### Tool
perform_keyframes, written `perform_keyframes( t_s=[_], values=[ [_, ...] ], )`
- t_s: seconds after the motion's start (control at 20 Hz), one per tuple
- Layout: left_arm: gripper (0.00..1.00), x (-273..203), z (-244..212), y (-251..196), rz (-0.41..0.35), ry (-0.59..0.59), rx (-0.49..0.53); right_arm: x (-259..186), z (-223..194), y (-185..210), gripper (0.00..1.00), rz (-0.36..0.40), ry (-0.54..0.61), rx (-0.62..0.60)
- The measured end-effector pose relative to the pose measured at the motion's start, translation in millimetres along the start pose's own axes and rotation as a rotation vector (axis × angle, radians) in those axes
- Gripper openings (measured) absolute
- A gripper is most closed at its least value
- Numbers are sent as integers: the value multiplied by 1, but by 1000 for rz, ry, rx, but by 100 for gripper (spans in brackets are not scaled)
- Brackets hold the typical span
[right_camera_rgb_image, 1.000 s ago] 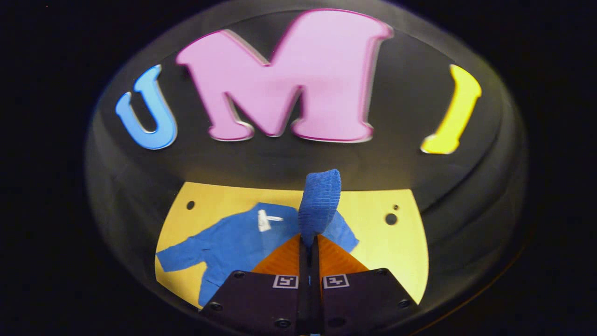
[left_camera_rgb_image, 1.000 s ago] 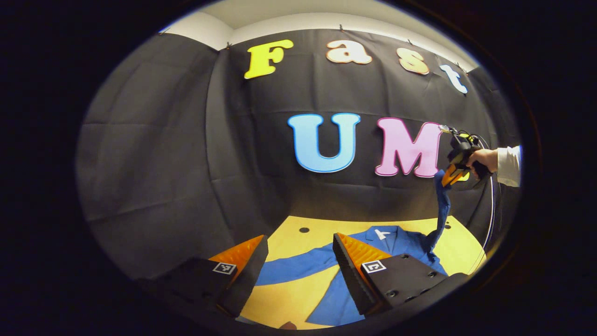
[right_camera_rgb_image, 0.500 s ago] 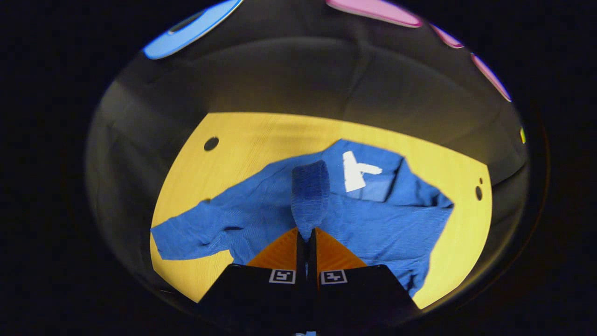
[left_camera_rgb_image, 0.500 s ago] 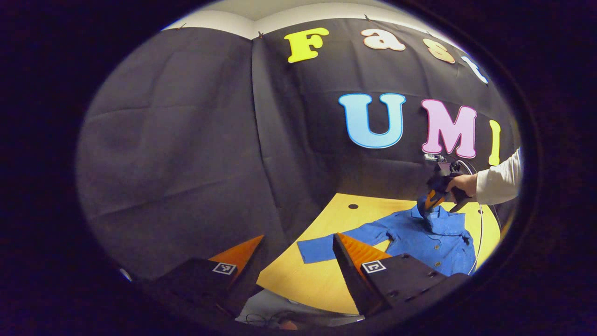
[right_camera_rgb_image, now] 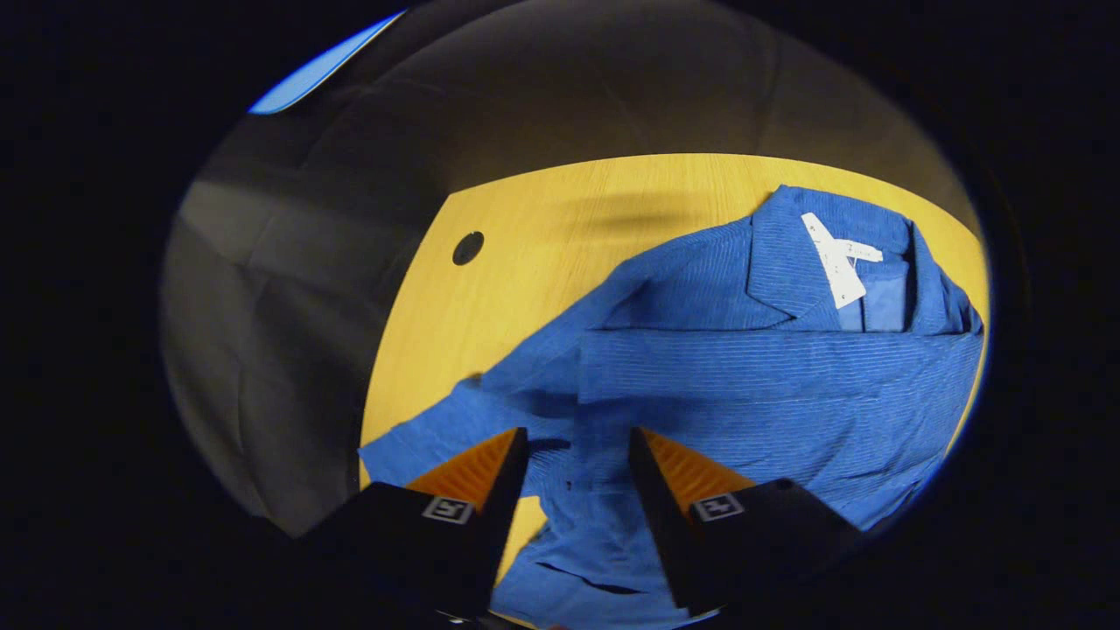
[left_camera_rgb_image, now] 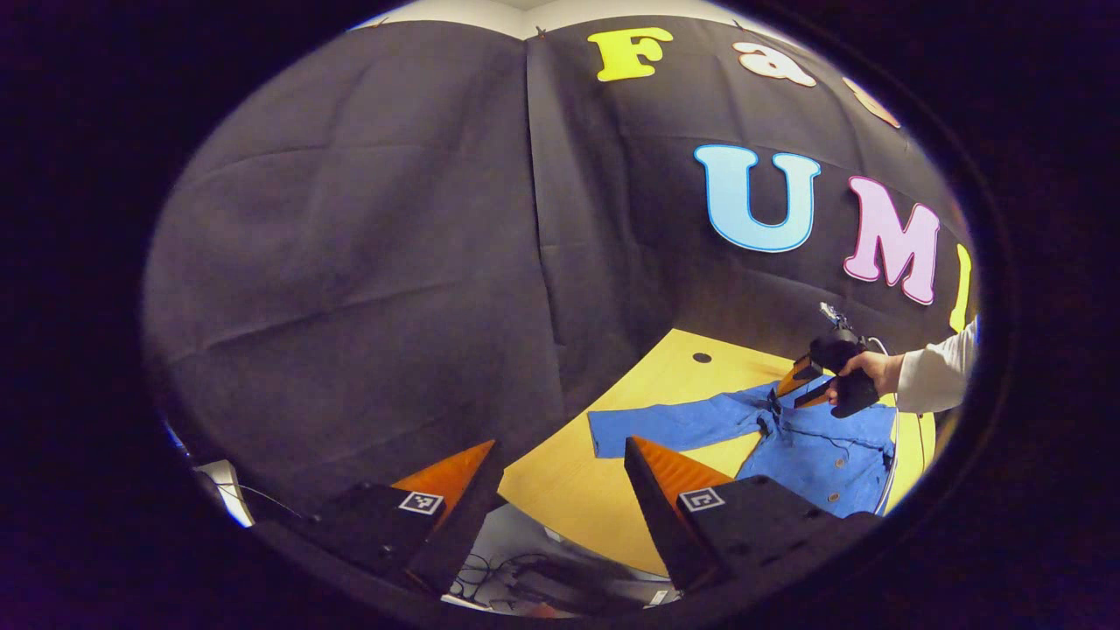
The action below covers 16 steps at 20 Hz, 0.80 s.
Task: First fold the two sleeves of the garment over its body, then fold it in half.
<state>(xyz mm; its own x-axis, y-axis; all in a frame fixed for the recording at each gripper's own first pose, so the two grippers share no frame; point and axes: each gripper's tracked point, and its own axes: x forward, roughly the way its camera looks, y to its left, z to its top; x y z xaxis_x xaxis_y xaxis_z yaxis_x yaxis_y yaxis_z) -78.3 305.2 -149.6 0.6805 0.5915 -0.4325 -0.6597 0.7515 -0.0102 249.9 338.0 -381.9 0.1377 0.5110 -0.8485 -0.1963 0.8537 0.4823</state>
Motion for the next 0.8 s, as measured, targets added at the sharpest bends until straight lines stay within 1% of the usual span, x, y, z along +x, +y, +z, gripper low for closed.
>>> perform_keyframes(
  t_s=[0.05, 0.1, 0.2, 0.25, 0.35, 0.45, 0.6, 0.7, 0.8],
  values=[
    [80, 7, -3, -7, -14, 17, -15, -5, 4, 3, 81, 17, -6, 12],
    [80, 16, -9, -13, -25, 38, -31, -9, 7, 4, 82, 30, -16, 11],
    [81, 39, -19, -27, -49, 108, -47, -31, 9, 7, 89, 55, -25, -29],
    [81, 50, -26, -32, -59, 163, -46, -46, 8, 8, 89, 71, -33, -60],
    [83, 79, -27, -44, -80, 201, -40, -82, 1, 4, 89, 101, -43, -136],
    [82, 116, -29, -55, -95, 249, -32, -127, -8, -3, 90, 122, -67, -209],
    [83, 169, -36, -65, -99, 317, -28, -199, -27, -30, 90, 132, -108, -283],
    [83, 200, -41, -69, -106, 362, -40, -245, -39, -51, 89, 131, -145, -261],
    [83, 227, -54, -72, -102, 438, -45, -286, -53, -74, 89, 118, -170, -218]
  ],
)
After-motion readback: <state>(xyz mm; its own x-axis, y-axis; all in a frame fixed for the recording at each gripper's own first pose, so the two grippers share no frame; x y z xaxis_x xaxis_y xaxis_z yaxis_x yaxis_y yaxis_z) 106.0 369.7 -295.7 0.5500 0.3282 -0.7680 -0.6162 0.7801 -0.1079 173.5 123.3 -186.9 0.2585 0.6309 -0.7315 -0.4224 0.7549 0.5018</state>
